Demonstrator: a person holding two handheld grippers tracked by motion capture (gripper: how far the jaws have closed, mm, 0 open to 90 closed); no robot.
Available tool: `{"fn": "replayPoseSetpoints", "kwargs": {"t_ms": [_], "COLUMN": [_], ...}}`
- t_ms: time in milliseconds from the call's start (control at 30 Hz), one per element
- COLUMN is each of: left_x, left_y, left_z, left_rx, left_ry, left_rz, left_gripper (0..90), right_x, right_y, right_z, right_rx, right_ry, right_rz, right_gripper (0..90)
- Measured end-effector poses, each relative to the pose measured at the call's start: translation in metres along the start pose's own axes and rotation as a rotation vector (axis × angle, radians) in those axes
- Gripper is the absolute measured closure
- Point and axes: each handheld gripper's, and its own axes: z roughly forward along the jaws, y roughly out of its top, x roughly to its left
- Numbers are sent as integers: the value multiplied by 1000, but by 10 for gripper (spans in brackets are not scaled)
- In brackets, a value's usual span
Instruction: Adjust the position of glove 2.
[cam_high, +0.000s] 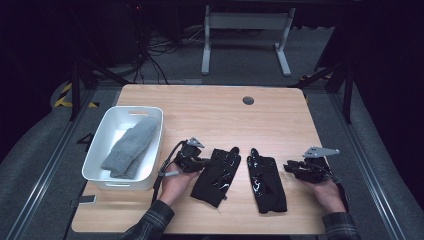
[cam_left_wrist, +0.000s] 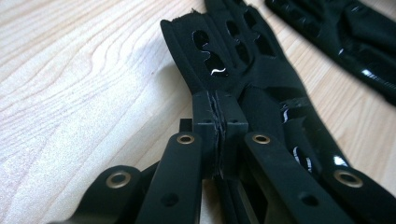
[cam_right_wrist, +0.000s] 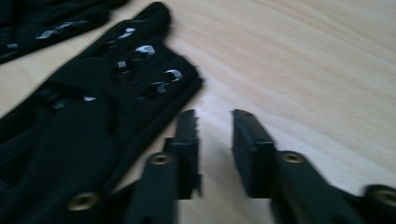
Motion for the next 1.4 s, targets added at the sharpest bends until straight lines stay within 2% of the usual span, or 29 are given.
{"fn": "replayPoseSetpoints", "kwargs": {"t_ms": [133,333,467,933,1400], "left_x": [1,2,1,-2,-9], "left_y": [1,1,2,4,14], "left_z": [-4,-7,-9,-13,-23], "left_rx": [-27,-38,-48,-84,-157], "left_ry": [-6,-25,-37,-94,-196], "left_rz": [-10,-19,-22,-28,-45], "left_gripper": [884,884,884,884,884], "right_x": [9,20,26,41,59], "right_y": [-3,-7,-4,4,16], "right_z": [-5,2,5,17,34], "right_rx": [12,83,83,76,81], "right_ry": [72,160,201,253,287], "right_rz": [-19,-55,-69,-99,-137], "right_gripper": [895,899,898,899,900]}}
